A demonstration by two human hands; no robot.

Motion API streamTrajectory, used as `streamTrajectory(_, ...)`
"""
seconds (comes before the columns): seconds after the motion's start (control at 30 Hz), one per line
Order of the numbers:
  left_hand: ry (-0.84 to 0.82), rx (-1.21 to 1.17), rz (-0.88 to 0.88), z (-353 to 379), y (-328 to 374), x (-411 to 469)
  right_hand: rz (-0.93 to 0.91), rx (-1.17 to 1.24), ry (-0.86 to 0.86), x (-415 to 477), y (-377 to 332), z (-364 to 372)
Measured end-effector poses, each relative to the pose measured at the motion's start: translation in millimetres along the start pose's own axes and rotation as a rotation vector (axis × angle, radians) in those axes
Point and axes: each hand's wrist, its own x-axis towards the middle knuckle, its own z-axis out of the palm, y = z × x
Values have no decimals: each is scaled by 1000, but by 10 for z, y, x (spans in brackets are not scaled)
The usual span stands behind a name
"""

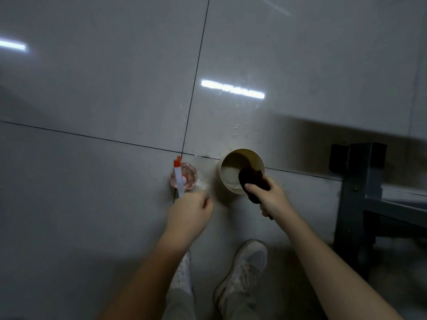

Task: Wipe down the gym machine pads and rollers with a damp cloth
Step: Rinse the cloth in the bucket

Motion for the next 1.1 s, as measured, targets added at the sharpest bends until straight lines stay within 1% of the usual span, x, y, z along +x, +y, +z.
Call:
streamTrajectory(0.2,-88,35,-345,-86,-642,52,-23,71,46,-19,37,167)
streamTrajectory(0.27,-83,-4,-412,-104,-797,129,-36,114,62,-3,37,207)
streamTrajectory(0.3,-59,-56,-415,-100,-856,180,-42,139,71,15,42,221)
streamTrajectory(0.33,-23,-117,-387,-106,-896,235,-44,172,78,38,38,231)
streamTrajectory(0.4,63,-193,-252,-118,-944,348,-39,259,85,91,43,240)
streamTrajectory(0.47,138,-184,-128,-133,-978,480,-34,332,82,147,65,241)
streamTrajectory(0.57,204,-122,-4,-102,-978,660,-47,377,89,216,131,217)
streamTrajectory(0.67,261,-170,101,9,-889,757,-60,400,104,258,201,191)
streamTrajectory(0.73,297,-202,143,72,-812,762,-58,413,123,260,243,183)
streamTrajectory(0.83,358,-239,115,125,-739,721,-55,410,134,237,290,169)
streamTrajectory(0.93,346,-235,137,134,-680,606,-54,414,149,142,283,140)
streamTrajectory(1.03,254,-284,160,78,-609,429,-51,462,143,-20,203,104)
streamTrajectory(1.1,148,-331,160,-7,-553,269,-42,513,123,-174,136,82)
